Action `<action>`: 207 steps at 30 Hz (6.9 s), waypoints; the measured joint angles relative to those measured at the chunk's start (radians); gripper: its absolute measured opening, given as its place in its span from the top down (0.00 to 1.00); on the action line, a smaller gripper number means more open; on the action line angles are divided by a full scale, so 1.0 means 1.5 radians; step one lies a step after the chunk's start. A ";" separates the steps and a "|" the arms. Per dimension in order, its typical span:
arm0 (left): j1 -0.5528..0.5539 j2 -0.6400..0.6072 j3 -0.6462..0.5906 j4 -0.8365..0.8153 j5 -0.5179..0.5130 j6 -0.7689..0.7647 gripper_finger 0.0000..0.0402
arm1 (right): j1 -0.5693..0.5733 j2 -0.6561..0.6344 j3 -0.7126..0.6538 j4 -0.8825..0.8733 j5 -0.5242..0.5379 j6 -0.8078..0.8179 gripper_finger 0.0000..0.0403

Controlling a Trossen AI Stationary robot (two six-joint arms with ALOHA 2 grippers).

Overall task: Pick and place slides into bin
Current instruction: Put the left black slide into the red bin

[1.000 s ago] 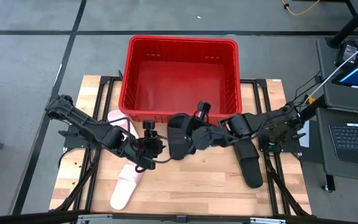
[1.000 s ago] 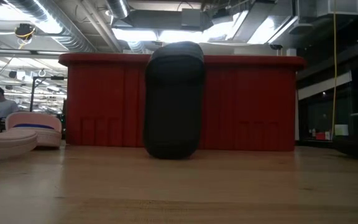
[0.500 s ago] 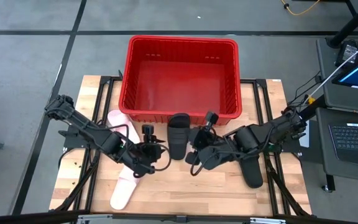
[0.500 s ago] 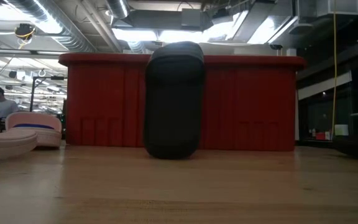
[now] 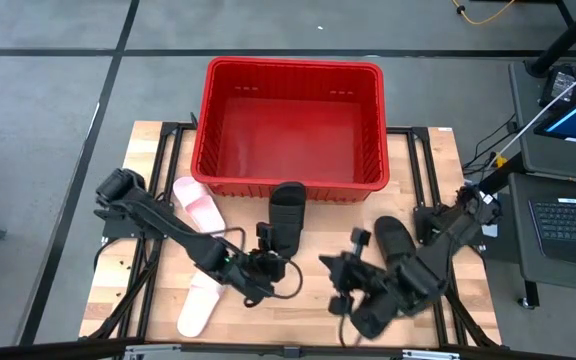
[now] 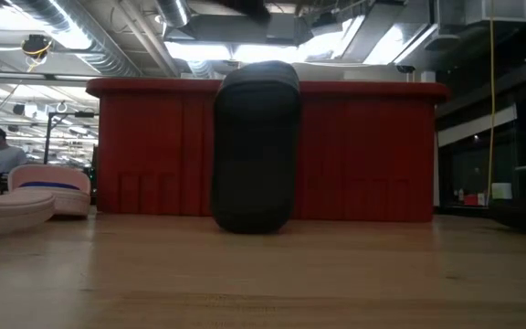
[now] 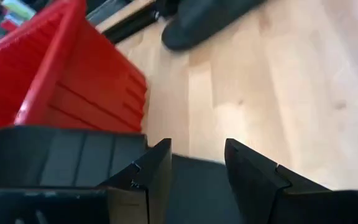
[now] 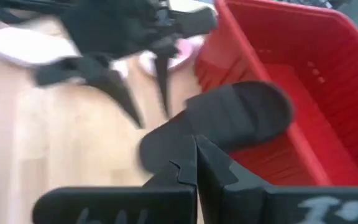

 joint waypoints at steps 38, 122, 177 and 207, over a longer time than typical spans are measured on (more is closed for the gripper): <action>0.024 0.093 -0.003 -0.035 -0.270 0.092 0.60 | 0.049 0.000 -0.027 0.008 0.042 0.024 1.00; -0.043 0.094 0.219 0.096 -0.499 0.499 0.98 | 0.036 0.000 -0.008 0.004 0.107 -0.134 1.00; 0.245 -0.251 0.064 -0.723 -0.462 -0.238 0.99 | -0.470 -0.241 -0.282 0.630 -0.261 -0.656 1.00; 0.473 -0.336 -0.032 0.023 0.012 0.427 0.99 | -0.559 -0.240 -0.281 0.651 -0.265 -0.795 1.00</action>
